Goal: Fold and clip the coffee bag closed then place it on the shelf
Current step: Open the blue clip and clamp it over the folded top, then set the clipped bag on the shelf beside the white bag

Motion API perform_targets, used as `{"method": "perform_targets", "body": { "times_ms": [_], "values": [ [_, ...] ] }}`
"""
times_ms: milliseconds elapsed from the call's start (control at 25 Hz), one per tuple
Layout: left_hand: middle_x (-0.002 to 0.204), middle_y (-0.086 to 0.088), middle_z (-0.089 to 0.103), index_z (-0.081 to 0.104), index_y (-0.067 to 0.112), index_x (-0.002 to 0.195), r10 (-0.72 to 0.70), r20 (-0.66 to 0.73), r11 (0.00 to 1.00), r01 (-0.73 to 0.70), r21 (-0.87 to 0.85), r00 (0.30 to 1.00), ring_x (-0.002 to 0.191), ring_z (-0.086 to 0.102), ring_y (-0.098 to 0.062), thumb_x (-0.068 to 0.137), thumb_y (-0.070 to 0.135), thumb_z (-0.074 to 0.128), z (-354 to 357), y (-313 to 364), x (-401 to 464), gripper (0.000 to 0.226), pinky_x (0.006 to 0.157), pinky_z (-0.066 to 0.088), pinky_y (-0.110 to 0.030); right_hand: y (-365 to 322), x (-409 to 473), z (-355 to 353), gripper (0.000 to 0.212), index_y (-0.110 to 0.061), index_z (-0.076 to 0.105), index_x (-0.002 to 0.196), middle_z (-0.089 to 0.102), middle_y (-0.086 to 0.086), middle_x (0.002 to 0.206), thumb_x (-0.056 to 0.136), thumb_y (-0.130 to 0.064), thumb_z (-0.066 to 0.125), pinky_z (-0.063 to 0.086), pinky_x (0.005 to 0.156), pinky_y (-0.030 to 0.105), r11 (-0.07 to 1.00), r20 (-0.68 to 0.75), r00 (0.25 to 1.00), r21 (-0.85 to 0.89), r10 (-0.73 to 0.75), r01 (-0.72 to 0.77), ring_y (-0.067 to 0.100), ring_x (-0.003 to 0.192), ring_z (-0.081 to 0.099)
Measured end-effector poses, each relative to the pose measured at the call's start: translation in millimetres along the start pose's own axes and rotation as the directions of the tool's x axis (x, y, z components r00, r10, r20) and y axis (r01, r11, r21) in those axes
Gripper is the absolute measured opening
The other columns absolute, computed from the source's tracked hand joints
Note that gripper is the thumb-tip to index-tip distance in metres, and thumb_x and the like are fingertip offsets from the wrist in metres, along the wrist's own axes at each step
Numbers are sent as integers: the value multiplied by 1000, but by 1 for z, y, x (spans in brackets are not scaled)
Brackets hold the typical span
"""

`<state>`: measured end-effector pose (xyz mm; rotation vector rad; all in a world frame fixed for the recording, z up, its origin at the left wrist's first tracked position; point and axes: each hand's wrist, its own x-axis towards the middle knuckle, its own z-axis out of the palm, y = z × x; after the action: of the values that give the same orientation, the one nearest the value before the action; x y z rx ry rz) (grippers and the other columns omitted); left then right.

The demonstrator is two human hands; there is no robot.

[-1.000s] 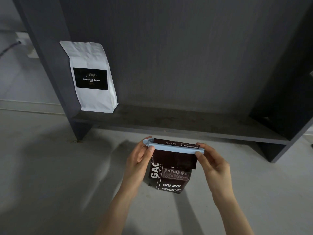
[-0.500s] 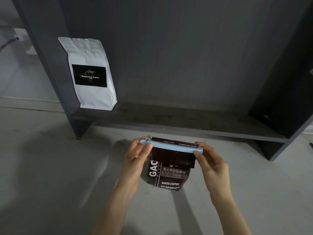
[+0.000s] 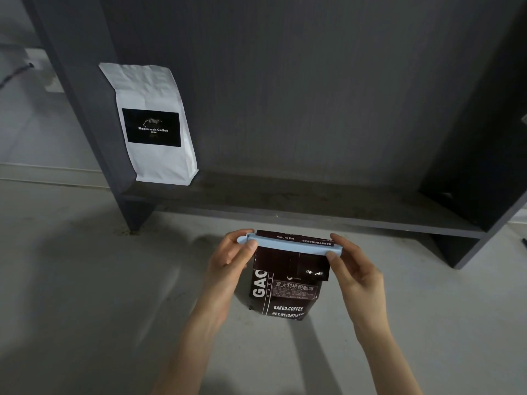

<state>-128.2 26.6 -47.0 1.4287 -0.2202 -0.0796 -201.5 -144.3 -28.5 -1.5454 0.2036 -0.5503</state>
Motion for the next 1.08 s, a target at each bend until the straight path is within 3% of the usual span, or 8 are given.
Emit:
{"method": "perform_targets", "body": {
  "times_ms": [160, 360, 440, 600, 680, 840, 920, 1080],
  "values": [
    [92, 26, 65, 51, 26, 108, -5, 133, 1000, 1, 31, 991, 83, 56, 22, 83, 3, 53, 0, -7, -6, 33, 67, 42, 2, 18, 1, -4, 39, -25, 50, 119, 63, -3, 110, 84, -8, 56, 48, 89, 26, 997, 39, 998, -69, 48, -46, 6, 104, 60],
    [109, 31, 55, 41, 41, 112, -60, 204, 990, 33, 135, 977, 102, 52, 16, 81, 11, 60, -3, -34, -4, 47, 81, 42, -2, 48, -2, -1, 33, -28, 57, 110, 65, -3, 111, 85, -7, 55, 46, 85, 19, 953, 150, 976, -281, 158, -111, 15, 111, 57],
    [117, 30, 52, 38, 48, 113, -78, 189, 978, 39, 203, 979, 110, 47, 16, 79, 19, 61, -8, -47, 0, 50, 91, 39, -6, 52, -3, 1, 32, -23, 57, 113, 65, -2, 112, 86, -7, 53, 43, 86, 22, 932, 149, 973, -342, 178, -119, 14, 109, 57],
    [120, 28, 46, 34, 45, 118, -73, 169, 967, 28, 253, 983, 111, 45, 16, 86, 0, 49, -12, -55, 3, 57, 100, 36, -14, 51, -1, -2, 33, -20, 59, 113, 66, -4, 107, 85, -4, 51, 41, 72, -3, 918, 133, 976, -381, 170, -108, 9, 103, 58],
    [120, 30, 44, 31, 40, 125, -66, 160, 959, 19, 281, 985, 107, 45, 21, 86, 2, 51, -12, -56, 3, 58, 100, 35, -15, 49, -3, -1, 33, -18, 60, 111, 66, -5, 105, 85, 0, 51, 39, 67, -6, 921, 103, 981, -372, 167, -118, 8, 99, 59],
    [123, 12, 48, 25, 46, 118, -37, 114, 955, 2, 296, 993, 115, 49, -4, 85, -1, 50, -6, -51, -3, 62, 87, 39, -1, 43, -6, 9, 26, -12, 64, 104, 64, -6, 93, 84, 0, 53, 38, 59, -6, 916, -23, 994, -387, 106, -107, 4, 81, 61],
    [118, 9, 52, 23, 46, 118, -14, 104, 949, -20, 315, 995, 113, 51, -7, 86, 0, 49, -5, -46, -6, 62, 82, 38, 3, 39, -8, 14, 24, -13, 66, 101, 66, -4, 87, 83, -2, 55, 38, 57, -5, 905, -72, 995, -416, 71, -94, -6, 66, 61],
    [118, 3, 55, 20, 42, 121, 68, 69, 930, -88, 356, 995, 112, 53, -11, 86, 4, 51, -15, -25, 0, 60, 82, 41, -1, 21, 0, 26, 24, -14, 69, 97, 65, -6, 87, 83, -1, 55, 38, 59, -3, 913, -43, 999, -408, 5, -22, -27, 63, 51]
  ]
}}
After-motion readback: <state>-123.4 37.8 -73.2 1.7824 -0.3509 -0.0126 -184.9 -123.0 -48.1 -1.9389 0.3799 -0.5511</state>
